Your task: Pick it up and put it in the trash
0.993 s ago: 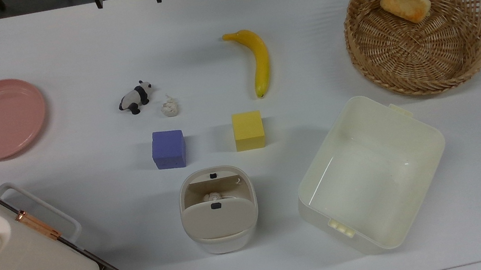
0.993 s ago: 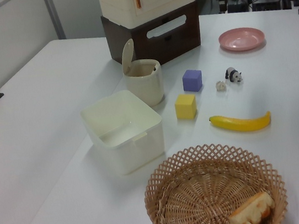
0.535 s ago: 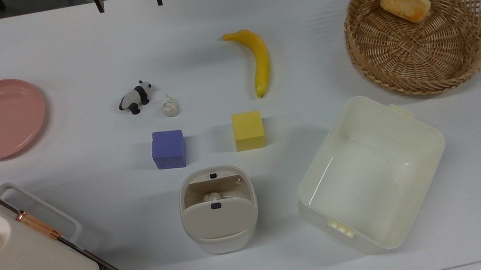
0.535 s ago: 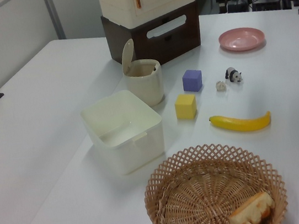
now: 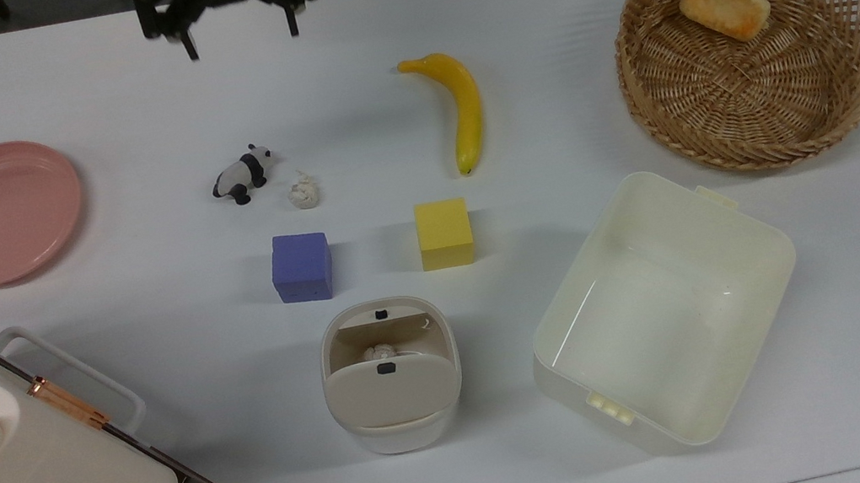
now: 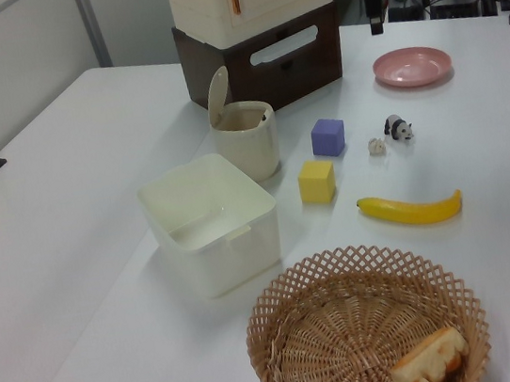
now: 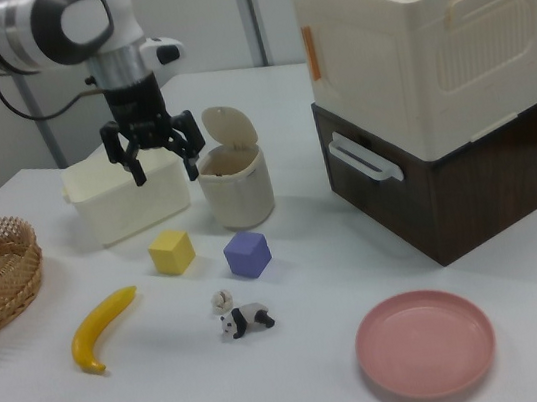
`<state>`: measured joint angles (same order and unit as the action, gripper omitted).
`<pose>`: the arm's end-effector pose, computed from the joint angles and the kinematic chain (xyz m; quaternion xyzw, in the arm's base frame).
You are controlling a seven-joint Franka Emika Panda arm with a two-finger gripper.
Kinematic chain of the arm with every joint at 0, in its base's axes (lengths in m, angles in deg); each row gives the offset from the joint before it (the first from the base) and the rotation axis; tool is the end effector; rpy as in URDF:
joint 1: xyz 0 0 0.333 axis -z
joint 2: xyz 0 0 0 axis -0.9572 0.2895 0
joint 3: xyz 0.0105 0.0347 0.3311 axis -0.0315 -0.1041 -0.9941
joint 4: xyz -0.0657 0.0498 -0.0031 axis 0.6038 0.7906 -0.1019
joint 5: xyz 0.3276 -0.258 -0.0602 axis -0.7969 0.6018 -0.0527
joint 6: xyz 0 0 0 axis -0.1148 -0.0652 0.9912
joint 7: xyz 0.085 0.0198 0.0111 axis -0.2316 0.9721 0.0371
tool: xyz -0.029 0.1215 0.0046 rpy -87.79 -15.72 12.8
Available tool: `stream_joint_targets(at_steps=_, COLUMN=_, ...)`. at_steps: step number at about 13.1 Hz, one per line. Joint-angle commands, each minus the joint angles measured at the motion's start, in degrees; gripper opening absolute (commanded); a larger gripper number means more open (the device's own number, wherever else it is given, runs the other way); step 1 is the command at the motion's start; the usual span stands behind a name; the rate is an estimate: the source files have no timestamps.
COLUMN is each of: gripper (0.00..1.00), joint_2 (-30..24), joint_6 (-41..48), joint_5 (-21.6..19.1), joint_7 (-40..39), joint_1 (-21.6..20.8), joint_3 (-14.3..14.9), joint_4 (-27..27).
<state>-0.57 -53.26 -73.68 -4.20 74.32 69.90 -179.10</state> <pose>0.6163 -0.0232 0.5695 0.9943 0.0996 -0.0254 0.0278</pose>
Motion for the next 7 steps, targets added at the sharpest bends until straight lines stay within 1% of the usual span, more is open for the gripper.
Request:
stream_joint_targets(at_steps=1, gripper=1.00, joint_2=-0.49, joint_6=-9.16, joint_5=-0.78, joint_7=-3.43, joint_1=-0.97, joint_3=-0.07, joint_4=-7.84)
stream_joint_targets(at_steps=2, gripper=1.00, joint_2=-0.49, joint_6=-11.11, joint_5=-0.78, joint_7=-3.60, joint_1=-0.97, joint_3=-0.24, joint_4=-10.30)
stream_joint_targets(at_steps=4, gripper=1.00, joint_2=-0.40, joint_6=-15.94, joint_5=-0.69, joint_7=-6.93, joint_1=-1.41, joint_3=-0.24, joint_4=-15.05)
stream_joint_targets(at_steps=7, gripper=0.98, joint_2=-0.14, joint_6=-21.39, joint_5=-0.43, joint_7=-7.03, joint_1=-1.94, joint_3=-0.24, joint_4=-20.07)
